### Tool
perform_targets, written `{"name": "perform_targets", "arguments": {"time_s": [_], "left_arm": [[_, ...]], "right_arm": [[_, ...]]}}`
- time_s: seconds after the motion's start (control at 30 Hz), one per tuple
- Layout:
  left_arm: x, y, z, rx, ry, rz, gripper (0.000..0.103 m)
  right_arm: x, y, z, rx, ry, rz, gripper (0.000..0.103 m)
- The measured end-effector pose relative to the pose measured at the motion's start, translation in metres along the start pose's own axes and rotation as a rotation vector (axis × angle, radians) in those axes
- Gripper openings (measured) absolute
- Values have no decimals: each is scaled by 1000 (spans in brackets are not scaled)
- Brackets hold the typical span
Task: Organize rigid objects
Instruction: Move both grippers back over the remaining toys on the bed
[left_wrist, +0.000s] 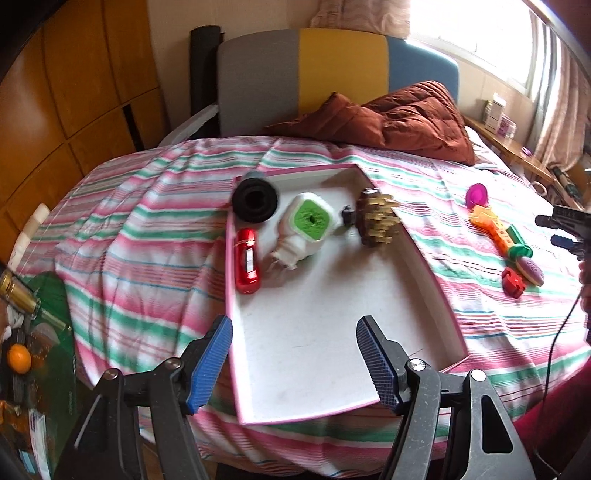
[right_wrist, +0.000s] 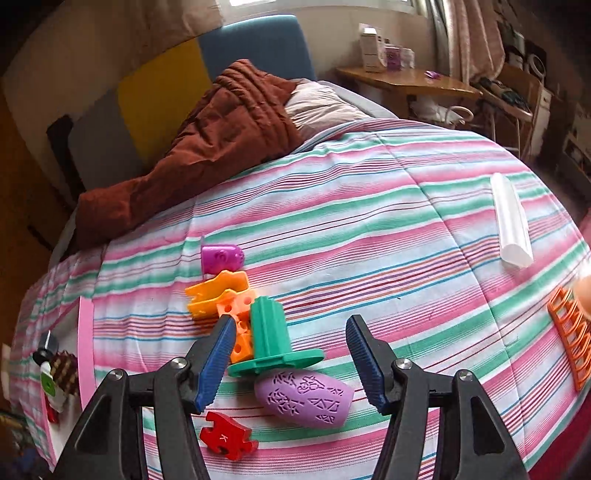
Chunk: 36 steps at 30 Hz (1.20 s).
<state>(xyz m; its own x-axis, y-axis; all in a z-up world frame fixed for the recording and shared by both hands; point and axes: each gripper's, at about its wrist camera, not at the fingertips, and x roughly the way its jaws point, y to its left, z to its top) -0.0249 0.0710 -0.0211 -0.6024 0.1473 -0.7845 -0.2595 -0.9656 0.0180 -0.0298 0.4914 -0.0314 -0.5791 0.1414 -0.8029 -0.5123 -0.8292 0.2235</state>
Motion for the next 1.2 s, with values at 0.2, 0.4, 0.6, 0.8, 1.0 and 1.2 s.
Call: {"name": "perform_targets", "arguments": {"time_s": [0.2, 0.4, 0.6, 0.8, 1.0, 1.2], "left_arm": [[4, -33, 15, 69, -4, -51, 70], [10, -70, 35, 134, -11, -111, 76], [21, -104, 58, 181, 9, -186, 76], [46, -142, 89, 205, 37, -254, 76], [77, -188, 120, 266, 45, -294, 76], [115, -234, 153, 336, 35, -329, 93]], "right_arm": [[0, -26, 4, 146, 12, 4, 63], [2, -30, 4, 174, 29, 8, 63], [3, -33, 4, 193, 46, 25, 63], [2, -37, 5, 222, 48, 48, 63], [4, -42, 5, 260, 64, 77, 63], [6, -43, 5, 273, 86, 119, 63]]}}
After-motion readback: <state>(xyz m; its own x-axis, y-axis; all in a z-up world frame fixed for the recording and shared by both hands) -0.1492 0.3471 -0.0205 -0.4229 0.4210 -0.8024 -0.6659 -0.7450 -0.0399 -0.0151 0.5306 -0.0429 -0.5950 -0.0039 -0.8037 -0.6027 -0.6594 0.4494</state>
